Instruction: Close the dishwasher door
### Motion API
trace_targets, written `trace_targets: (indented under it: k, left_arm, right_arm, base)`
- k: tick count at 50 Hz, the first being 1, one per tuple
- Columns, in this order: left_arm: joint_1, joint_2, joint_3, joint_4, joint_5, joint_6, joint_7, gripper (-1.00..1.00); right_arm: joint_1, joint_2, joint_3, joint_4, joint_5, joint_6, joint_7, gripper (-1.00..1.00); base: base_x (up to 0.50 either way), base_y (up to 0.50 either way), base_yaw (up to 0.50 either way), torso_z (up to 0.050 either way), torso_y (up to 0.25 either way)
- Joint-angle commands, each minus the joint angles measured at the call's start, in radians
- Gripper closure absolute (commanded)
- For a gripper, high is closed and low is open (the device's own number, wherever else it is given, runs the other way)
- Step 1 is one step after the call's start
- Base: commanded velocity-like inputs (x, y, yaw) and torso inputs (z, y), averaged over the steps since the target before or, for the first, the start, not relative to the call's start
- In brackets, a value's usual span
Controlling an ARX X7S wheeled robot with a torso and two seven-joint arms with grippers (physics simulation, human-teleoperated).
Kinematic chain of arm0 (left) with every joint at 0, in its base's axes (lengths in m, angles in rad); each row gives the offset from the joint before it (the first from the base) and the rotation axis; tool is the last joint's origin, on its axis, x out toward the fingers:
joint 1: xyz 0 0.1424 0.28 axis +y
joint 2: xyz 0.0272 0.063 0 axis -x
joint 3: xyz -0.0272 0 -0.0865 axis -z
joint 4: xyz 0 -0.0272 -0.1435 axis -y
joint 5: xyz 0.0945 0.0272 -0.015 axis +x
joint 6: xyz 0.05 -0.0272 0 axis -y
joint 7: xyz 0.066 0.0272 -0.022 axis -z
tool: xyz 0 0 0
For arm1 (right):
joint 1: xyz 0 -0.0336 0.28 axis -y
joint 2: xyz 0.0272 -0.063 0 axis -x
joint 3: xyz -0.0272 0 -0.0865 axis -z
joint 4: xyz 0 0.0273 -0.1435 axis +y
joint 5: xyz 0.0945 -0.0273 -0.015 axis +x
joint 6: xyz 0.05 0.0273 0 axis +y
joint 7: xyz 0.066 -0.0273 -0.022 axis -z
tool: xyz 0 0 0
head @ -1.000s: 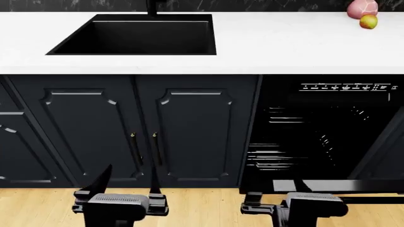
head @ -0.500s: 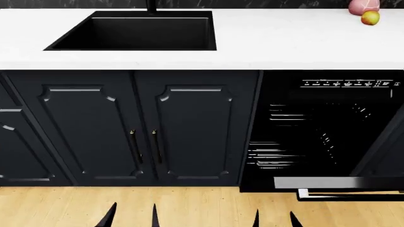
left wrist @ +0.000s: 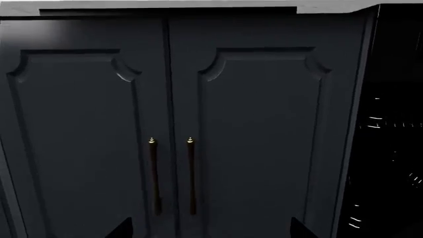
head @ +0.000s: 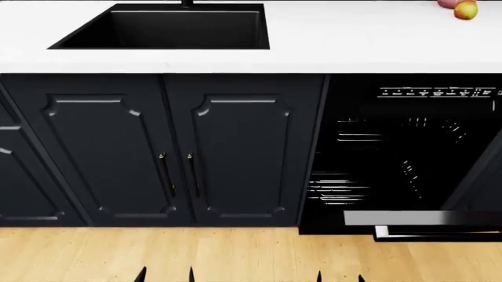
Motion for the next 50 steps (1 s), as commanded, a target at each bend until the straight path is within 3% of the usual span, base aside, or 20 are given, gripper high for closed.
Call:
trace_targets:
  k: [1,50]
  left_arm:
    - [-0.015,0.010,-0.023,-0.051,0.027,0.032,0.011,-1.00]
    - [-0.021,0.009,-0.019,-0.063,0.025,0.032,0.009,-1.00]
  right_arm:
    - [0.013,0.005,-0.017,0.040,0.013,-0.032,-0.003,-1.00]
    - [0.021,0.022,-0.065,0.052,0.052,-0.035,0.015,-1.00]
  base:
    - [0.00,0.00,0.00,-0.050,0.000]
    - [0.00,0.00,0.00,-0.050,0.000]
